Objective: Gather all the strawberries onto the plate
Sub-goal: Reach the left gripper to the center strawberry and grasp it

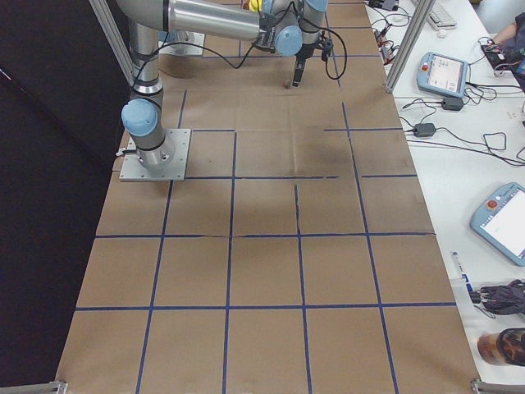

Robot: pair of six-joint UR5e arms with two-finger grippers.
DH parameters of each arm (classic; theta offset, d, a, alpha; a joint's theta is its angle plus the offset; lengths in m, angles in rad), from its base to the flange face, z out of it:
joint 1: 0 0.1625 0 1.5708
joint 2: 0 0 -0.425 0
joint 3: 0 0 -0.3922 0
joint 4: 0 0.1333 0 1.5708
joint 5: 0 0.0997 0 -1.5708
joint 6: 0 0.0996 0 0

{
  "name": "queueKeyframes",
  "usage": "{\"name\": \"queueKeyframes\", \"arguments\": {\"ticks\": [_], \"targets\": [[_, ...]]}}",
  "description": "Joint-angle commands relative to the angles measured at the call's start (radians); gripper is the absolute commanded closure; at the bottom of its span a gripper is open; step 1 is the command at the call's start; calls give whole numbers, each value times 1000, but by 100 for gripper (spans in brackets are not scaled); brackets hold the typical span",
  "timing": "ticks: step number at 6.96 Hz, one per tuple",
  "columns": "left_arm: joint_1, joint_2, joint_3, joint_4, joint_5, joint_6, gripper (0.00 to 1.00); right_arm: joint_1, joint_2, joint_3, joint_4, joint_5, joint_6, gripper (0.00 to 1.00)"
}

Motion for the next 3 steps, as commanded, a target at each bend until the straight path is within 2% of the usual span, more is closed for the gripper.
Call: {"name": "queueKeyframes", "arguments": {"ticks": [1, 3], "targets": [[-128, -186, 194, 3, 12, -32, 2, -22, -116, 27, 103, -4, -100, 0], [-137, -259, 208, 14, 17, 2, 2, -16, -190, 125, 82, -1, -114, 0]]}}
